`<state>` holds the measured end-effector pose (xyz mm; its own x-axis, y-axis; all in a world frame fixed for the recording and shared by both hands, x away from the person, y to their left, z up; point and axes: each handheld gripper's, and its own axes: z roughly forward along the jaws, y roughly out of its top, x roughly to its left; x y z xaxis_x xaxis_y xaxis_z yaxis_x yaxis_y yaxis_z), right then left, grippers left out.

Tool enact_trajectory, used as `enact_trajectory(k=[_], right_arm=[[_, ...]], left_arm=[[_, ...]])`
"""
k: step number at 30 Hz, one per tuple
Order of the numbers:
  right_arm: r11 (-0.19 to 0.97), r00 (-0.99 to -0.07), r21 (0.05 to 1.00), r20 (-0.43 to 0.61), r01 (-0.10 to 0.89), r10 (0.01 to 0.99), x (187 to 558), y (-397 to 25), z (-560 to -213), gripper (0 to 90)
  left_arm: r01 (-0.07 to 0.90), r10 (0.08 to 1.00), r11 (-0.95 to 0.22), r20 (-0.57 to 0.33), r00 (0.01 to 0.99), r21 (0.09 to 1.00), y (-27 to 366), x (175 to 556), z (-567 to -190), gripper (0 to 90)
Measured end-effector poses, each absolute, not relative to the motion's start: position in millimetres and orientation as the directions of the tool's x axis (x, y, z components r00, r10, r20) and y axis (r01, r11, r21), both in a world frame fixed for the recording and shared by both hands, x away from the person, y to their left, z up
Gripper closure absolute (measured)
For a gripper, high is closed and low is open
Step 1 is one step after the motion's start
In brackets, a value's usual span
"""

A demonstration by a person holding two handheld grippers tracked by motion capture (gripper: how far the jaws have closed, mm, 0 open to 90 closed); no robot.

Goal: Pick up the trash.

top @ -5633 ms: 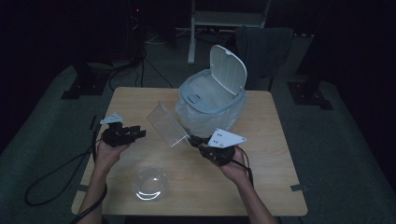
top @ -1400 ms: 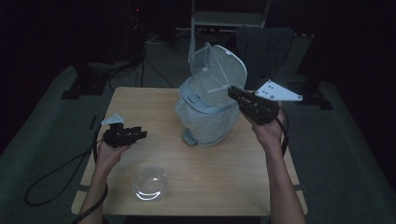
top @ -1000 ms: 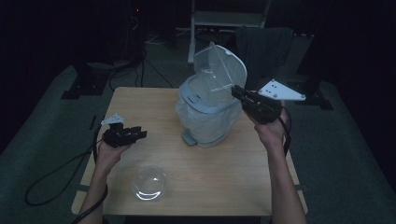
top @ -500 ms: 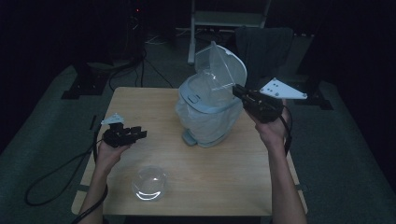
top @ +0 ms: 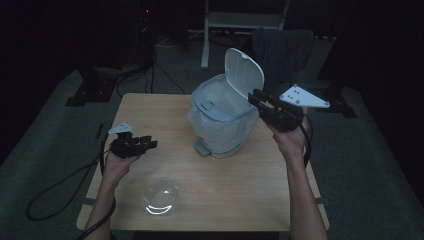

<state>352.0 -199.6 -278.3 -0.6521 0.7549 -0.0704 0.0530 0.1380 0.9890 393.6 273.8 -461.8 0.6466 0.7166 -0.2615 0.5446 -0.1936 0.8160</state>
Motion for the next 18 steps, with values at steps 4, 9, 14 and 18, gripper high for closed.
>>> enact_trajectory(k=[4, 9, 14, 18], right_arm=[[0.133, -0.656, 0.989, -0.063, 0.058, 0.752, 351, -201, -285, 71.1], [0.143, -0.66, 0.987, -0.056, 0.079, 0.749, 352, -200, -297, 70.2], [0.15, -0.667, 0.984, -0.048, 0.097, 0.743, 351, -198, -309, 68.6], [0.164, -0.673, 0.981, -0.05, 0.106, 0.738, 350, -196, -318, 68.1]], left_arm=[[0.544, 0.717, -0.193, -0.261, 0.646, 0.817, 273, 393, -462, 55.5], [0.541, 0.715, -0.193, -0.26, 0.649, 0.818, 273, 393, -462, 55.5], [0.533, 0.708, -0.193, -0.259, 0.657, 0.824, 271, 391, -460, 55.4], [0.522, 0.7, -0.208, -0.247, 0.67, 0.827, 269, 387, -456, 55.2]])
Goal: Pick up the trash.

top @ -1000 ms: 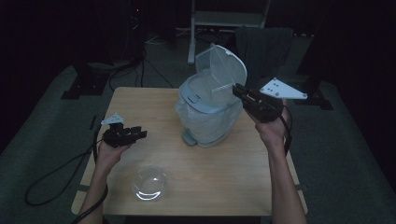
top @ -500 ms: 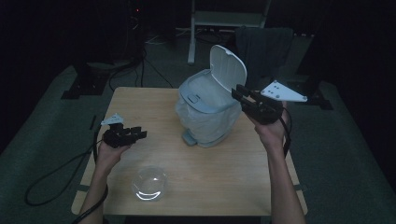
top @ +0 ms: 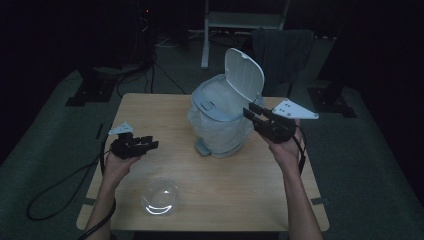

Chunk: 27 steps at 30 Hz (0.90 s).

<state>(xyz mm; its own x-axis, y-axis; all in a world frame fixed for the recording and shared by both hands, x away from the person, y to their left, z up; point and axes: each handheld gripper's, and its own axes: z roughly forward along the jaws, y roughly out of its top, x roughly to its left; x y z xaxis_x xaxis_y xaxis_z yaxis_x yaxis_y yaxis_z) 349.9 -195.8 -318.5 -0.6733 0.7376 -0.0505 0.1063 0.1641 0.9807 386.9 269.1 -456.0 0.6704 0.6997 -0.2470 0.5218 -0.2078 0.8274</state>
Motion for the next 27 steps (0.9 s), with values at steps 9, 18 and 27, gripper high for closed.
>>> enact_trajectory(k=[9, 18, 27], right_arm=[[0.177, -0.682, 0.976, -0.043, 0.128, 0.73, 346, -194, -337, 66.1], [0.191, -0.685, 0.97, -0.038, 0.149, 0.727, 345, -192, -350, 64.9], [0.196, -0.688, 0.969, -0.04, 0.15, 0.724, 346, -190, -352, 64.7]], left_arm=[[0.504, 0.685, -0.222, -0.234, 0.69, 0.835, 273, 371, -450, 54.6], [0.497, 0.664, -0.233, -0.237, 0.709, 0.836, 279, 348, -447, 54.0], [0.494, 0.664, -0.233, -0.234, 0.71, 0.838, 286, 334, -446, 53.8]])
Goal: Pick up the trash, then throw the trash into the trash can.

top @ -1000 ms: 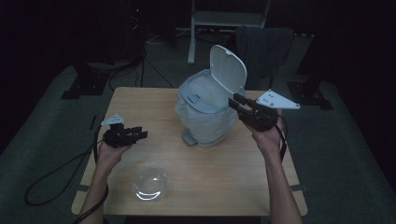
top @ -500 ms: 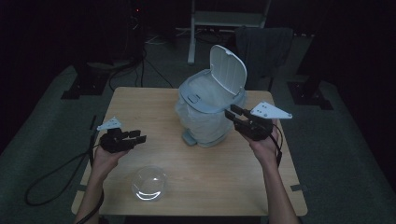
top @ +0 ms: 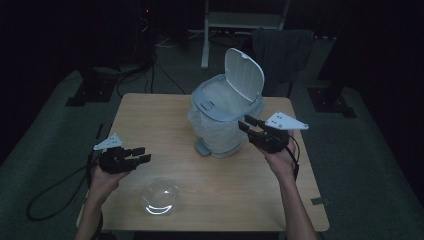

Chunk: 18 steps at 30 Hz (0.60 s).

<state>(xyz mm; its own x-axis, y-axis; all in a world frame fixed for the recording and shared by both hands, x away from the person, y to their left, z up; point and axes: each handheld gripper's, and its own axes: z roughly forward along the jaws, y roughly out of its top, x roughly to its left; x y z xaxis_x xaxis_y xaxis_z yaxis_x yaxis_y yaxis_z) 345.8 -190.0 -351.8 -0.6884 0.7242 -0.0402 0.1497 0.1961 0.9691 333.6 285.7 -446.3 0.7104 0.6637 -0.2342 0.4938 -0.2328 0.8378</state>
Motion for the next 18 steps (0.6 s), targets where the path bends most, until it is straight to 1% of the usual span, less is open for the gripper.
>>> enact_trajectory(k=[10, 18], right_arm=[[0.193, -0.689, 0.97, -0.037, 0.15, 0.723, 344, -192, -355, 64.3], [0.19, -0.693, 0.97, -0.033, 0.151, 0.72, 343, -193, -359, 63.5]], left_arm=[[0.507, 0.634, -0.29, -0.234, 0.737, 0.812, 279, 318, -453, 51.7], [0.519, 0.62, -0.303, -0.248, 0.744, 0.799, 280, 304, -463, 50.9]])
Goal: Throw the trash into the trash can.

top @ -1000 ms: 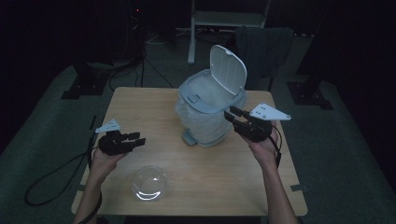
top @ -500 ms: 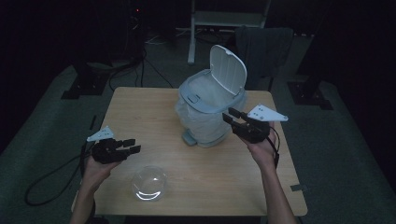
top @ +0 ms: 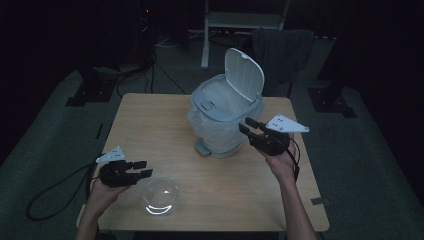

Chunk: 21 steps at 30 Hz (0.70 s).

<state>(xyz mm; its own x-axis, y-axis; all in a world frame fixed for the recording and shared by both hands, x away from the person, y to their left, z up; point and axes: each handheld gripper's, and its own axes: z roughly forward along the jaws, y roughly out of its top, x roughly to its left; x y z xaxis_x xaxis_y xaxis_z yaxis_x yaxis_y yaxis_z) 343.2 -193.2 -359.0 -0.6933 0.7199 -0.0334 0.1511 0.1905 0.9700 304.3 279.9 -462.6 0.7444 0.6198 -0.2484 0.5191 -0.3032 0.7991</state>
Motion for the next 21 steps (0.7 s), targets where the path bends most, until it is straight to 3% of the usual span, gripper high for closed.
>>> enact_trajectory(k=[11, 21], right_arm=[[0.188, -0.697, 0.97, -0.029, 0.154, 0.717, 343, -191, -363, 63.2], [0.181, -0.694, 0.969, -0.015, 0.166, 0.719, 342, -194, -368, 63.1]], left_arm=[[0.546, 0.611, -0.353, -0.254, 0.75, 0.76, 273, 297, -479, 50.5], [0.565, 0.609, -0.377, -0.264, 0.748, 0.733, 265, 300, -490, 61.8]])
